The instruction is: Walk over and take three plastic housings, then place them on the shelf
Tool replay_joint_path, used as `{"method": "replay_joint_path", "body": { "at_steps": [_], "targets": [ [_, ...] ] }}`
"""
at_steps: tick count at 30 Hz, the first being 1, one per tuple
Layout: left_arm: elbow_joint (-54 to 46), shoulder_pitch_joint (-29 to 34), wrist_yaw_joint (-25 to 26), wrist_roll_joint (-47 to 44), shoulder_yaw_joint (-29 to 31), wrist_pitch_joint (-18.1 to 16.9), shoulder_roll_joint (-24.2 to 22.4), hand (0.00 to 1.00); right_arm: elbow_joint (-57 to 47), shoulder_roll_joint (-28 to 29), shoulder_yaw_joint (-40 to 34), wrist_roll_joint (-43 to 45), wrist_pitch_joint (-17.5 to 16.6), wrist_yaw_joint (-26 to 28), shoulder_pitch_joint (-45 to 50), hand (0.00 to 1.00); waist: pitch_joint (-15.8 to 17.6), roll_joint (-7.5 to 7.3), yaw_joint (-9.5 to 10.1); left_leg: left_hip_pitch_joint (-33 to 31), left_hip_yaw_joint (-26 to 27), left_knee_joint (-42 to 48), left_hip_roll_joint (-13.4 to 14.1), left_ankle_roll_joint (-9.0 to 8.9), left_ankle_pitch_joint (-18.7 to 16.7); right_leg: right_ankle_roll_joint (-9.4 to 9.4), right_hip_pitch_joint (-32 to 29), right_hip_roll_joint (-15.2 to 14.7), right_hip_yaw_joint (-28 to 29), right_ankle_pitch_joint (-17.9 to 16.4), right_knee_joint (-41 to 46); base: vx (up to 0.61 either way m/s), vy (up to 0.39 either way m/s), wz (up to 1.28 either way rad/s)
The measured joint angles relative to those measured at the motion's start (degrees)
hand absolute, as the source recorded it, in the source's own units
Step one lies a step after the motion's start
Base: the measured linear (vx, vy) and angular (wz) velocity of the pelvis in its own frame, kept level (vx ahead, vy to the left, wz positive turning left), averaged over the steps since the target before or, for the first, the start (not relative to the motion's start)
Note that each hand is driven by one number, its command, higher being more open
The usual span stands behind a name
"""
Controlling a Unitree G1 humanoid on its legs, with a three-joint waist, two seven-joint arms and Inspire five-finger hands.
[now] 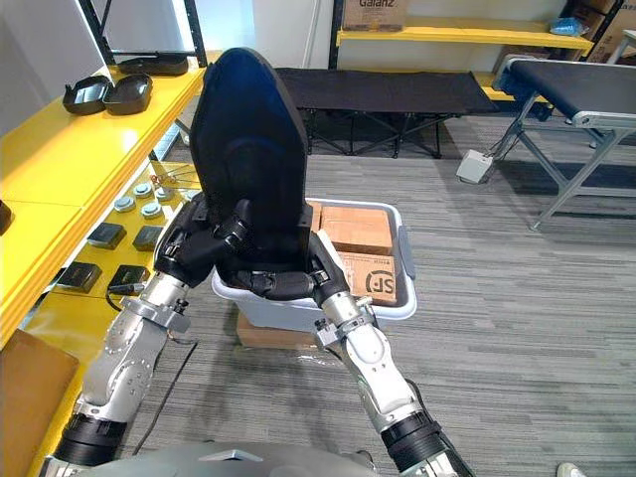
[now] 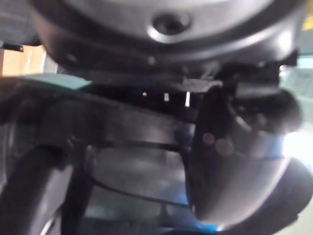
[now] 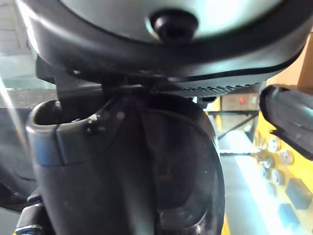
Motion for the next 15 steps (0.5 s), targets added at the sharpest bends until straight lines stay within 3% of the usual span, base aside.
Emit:
{"method": "replay_joint_path", "body": {
  "at_steps": [2, 4, 9, 12, 15],
  "targets": [
    [0.7, 0.27, 2.32, 2.51, -0.12, -0.29, -0.8, 0.0, 0.0, 0.01, -0.05, -0.11, 0.78, -0.55, -0.03, 1.0, 0.0, 0.0, 0.22, 0.0, 0.0, 0.0, 0.0, 0.0, 0.0, 0.0, 0.0, 0.01, 0.0, 0.0, -0.01, 0.0, 0.0, 0.0],
    [2.03, 0.69, 7.64, 10.54, 0.04, -1.27, -1.32, 0.0, -0.73, 0.11, -0.03, -0.4, 1.16, -0.73, -0.04, 1.0, -0.03, 0.07, 0.22, 0.0, 0.01, -0.02, 0.0, 0.0, -0.01, 0.0, -0.01, 0.01, 0.0, 0.0, -0.04, 0.0, 0.0, 0.0],
    [7.38, 3.37, 17.97, 19.98, 3.83, -1.45, -2.23, 0.0, -3.71, -0.01, -1.4, -3.82, 1.23, -0.69, -0.03, 1.0, -0.06, 0.2, -0.19, -0.15, 0.11, -0.07, 0.01, -0.02, -0.09, 0.0, -0.21, 0.04, 0.04, 0.0, -0.12, 0.0, 0.0, 0.0],
    [7.82, 4.62, 23.07, 20.81, 7.71, -1.75, -2.92, 0.0, -6.46, 0.25, -1.43, -2.19, 2.02, 1.29, 0.95, 1.0, 0.0, 0.13, -0.05, -0.45, 0.15, -0.05, 0.02, -0.05, -0.17, 0.0, -0.48, 0.05, 0.04, 0.0, -0.15, 0.0, 0.0, 0.0],
    [7.71, 4.6, 25.45, 20.25, 11.62, -4.62, -4.1, 0.0, -8.05, 0.73, -1.25, -2.67, 4.07, 2.93, 3.08, 1.0, 0.06, 0.01, 0.49, -0.48, 0.14, -0.03, 0.02, -0.07, -0.27, -0.01, -0.47, 0.05, 0.01, -0.02, -0.14, 0.0, 0.0, 0.0]
  ]
}}
